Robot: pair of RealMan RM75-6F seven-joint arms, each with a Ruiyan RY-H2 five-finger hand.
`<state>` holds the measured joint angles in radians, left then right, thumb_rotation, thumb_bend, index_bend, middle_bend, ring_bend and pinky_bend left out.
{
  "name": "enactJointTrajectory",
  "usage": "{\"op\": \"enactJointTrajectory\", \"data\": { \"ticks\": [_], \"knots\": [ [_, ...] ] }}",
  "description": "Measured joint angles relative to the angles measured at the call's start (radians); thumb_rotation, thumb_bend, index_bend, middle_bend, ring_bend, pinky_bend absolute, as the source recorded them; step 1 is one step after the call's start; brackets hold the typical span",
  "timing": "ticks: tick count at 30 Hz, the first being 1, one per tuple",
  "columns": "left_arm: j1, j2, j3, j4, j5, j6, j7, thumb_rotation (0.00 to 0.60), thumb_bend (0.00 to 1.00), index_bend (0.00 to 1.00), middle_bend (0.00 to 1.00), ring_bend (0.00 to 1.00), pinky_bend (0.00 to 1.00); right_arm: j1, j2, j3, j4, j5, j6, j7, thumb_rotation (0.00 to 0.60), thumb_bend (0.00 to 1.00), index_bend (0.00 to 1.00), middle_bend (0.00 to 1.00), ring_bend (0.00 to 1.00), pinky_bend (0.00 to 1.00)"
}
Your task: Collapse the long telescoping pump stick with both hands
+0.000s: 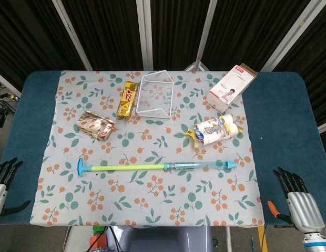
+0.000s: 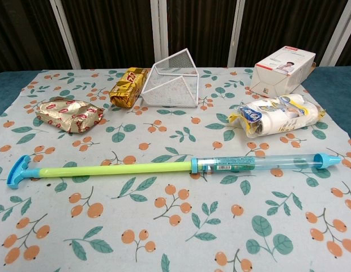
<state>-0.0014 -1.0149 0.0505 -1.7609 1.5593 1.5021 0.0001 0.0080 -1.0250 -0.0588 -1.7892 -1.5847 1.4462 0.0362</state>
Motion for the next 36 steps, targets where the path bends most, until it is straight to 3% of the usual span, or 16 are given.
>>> {"op": "enactJointTrajectory", "data": {
  "ticks": [25,36],
  "knots": [
    [-0.014,0.006,-0.001,-0.026,-0.028,-0.043,0.05,0.6,0.08,0.0,0.0,0.0,0.01,0.002,0.001,-0.001,0.002,0.002,-0.011,-0.002,0.6,0.39,0.0,0.0,0.0,0.0],
    [-0.099,0.004,-0.057,-0.097,-0.109,-0.146,0.159,0.6,0.19,0.21,0.08,0.0,0.08,0.002,0.0,-0.002,0.001,0.001,-0.012,-0.003,0.6,0.39,0.0,0.0,0.0,0.0]
  ]
}}
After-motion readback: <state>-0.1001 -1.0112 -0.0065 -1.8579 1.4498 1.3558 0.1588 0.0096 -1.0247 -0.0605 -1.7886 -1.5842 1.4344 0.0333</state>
